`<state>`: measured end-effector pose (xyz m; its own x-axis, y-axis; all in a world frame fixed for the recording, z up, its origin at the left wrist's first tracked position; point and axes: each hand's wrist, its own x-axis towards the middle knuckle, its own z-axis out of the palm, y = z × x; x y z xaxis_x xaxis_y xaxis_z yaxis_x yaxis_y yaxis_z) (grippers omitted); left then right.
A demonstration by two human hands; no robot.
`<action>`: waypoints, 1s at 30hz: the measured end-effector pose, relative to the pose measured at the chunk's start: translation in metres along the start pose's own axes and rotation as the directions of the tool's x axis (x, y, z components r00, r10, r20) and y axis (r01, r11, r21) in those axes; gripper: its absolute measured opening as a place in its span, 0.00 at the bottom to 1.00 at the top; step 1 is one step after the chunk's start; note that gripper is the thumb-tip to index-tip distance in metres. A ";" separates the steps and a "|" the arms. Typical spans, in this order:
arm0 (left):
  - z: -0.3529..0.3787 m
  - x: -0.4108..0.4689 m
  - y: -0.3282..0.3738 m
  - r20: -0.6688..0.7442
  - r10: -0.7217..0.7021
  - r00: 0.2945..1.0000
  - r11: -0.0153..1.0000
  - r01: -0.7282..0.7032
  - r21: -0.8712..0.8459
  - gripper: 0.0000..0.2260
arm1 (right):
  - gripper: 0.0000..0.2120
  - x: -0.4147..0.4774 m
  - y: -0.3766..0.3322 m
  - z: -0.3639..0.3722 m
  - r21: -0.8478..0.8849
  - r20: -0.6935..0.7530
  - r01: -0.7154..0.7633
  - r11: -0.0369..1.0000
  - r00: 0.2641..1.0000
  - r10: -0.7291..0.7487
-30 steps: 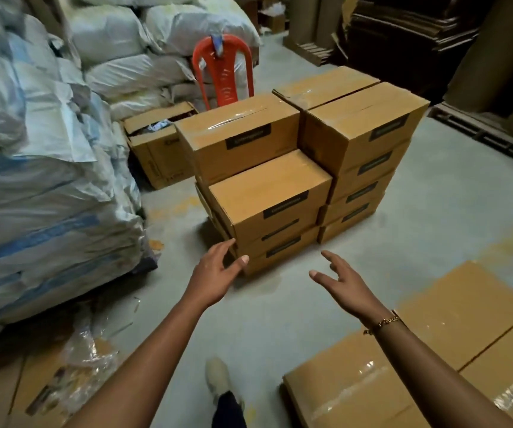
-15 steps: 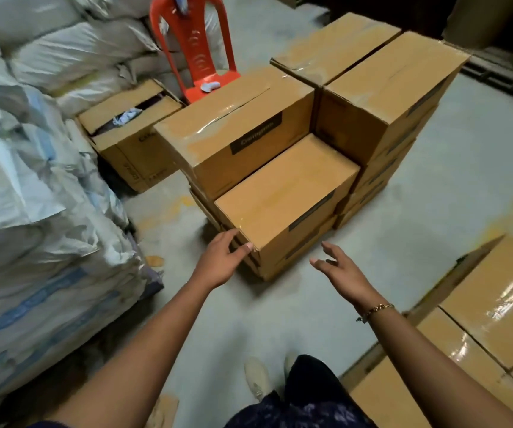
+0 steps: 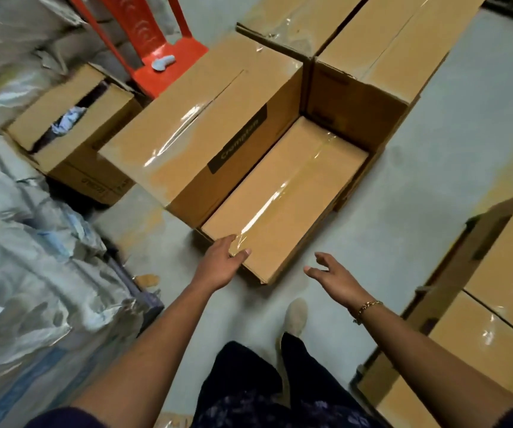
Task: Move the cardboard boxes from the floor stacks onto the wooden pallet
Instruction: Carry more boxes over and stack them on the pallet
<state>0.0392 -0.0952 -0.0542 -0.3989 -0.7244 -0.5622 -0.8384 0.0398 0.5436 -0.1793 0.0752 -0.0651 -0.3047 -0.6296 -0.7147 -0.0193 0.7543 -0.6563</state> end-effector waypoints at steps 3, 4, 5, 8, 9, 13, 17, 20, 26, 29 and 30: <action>-0.011 0.037 -0.005 0.041 -0.023 0.999 0.999 0.022 0.026 0.31 | 0.32 0.026 -0.008 0.008 0.029 -0.022 -0.049 0.998 0.999 0.050; -0.014 0.051 -0.007 0.054 -0.030 0.998 0.999 0.028 0.036 0.32 | 0.32 0.034 -0.010 0.011 0.049 -0.036 -0.070 0.996 0.997 0.072; -0.016 0.064 -0.010 0.067 -0.036 0.997 0.998 0.032 0.048 0.33 | 0.32 0.043 -0.010 0.014 0.070 -0.049 -0.090 0.993 0.994 0.094; -0.022 0.102 -0.013 0.110 -0.013 0.994 0.995 0.002 0.101 0.33 | 0.32 0.066 -0.015 0.027 0.118 -0.088 -0.141 0.983 0.985 0.151; -0.023 0.112 -0.012 0.135 0.005 0.991 0.994 -0.020 0.108 0.33 | 0.32 0.071 -0.017 0.032 0.132 -0.104 -0.150 0.980 0.981 0.164; -0.030 0.146 -0.006 0.219 0.084 0.972 0.988 -0.109 0.105 0.33 | 0.32 0.093 -0.035 0.053 0.221 -0.171 -0.162 0.962 0.964 0.202; -0.032 0.177 -0.010 0.269 0.083 0.960 0.985 -0.120 0.124 0.34 | 0.32 0.120 -0.043 0.075 0.303 -0.232 -0.184 0.935 0.938 0.259; -0.030 0.201 -0.024 0.280 0.012 0.960 0.984 -0.061 0.169 0.36 | 0.34 0.138 -0.036 0.089 0.375 -0.272 -0.222 0.900 0.902 0.336; -0.014 0.225 -0.039 0.248 0.011 0.969 0.941 -0.094 0.324 0.42 | 0.39 0.167 -0.013 0.106 0.467 -0.432 -0.224 0.856 0.786 0.441; 0.000 0.219 -0.042 0.161 0.046 0.986 0.937 -0.098 0.335 0.43 | 0.39 0.179 -0.001 0.111 0.536 -0.379 -0.232 0.812 0.793 0.477; 0.004 0.218 -0.043 0.131 0.051 0.990 0.939 -0.092 0.331 0.44 | 0.37 0.182 0.002 0.113 0.560 -0.351 -0.239 0.793 0.799 0.488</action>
<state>-0.0129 -0.2522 -0.2023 -0.4864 -0.6252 -0.6104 -0.8735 0.3320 0.3559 -0.1274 -0.0591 -0.2237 -0.5872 -0.0693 -0.8065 0.5910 0.6441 -0.4856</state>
